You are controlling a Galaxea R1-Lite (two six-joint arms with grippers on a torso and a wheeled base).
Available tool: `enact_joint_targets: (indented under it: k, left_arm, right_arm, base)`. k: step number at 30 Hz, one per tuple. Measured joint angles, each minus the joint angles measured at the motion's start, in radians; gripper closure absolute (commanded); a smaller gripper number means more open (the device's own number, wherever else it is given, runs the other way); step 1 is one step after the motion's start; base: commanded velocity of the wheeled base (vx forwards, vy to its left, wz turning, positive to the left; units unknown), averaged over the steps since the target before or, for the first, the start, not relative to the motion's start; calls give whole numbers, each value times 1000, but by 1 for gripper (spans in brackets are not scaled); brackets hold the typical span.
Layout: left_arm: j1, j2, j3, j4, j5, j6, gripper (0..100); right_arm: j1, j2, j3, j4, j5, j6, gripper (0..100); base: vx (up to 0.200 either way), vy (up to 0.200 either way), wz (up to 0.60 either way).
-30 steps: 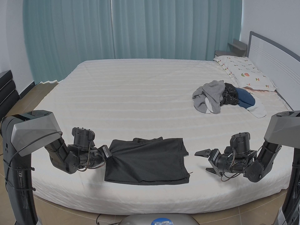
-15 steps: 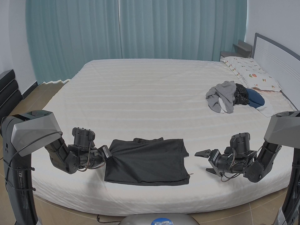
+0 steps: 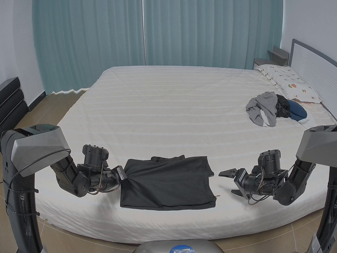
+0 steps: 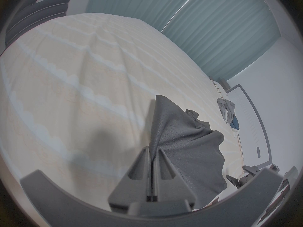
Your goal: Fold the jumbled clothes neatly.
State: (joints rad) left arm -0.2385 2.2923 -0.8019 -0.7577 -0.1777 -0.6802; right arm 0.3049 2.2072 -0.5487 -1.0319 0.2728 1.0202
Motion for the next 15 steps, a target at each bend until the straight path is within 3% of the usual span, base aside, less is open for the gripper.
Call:
enact_joint_targets:
  k: [9, 10, 15]
  left_arm:
    - [-37, -7, 26, 0, 0, -2, 100]
    - [-40, -9, 29, -1, 0, -8, 0]
    - [-53, -24, 36, -3, -1, -43, 0]
  right_arm:
    - [3, 2, 0, 0, 0, -1, 0]
    - [4, 2, 0, 0, 0, -1, 0]
    - [4, 3, 0, 0, 0, -2, 0]
  base:
    - [0, 0, 0]
    - [0, 0, 0]
    - [0, 0, 0]
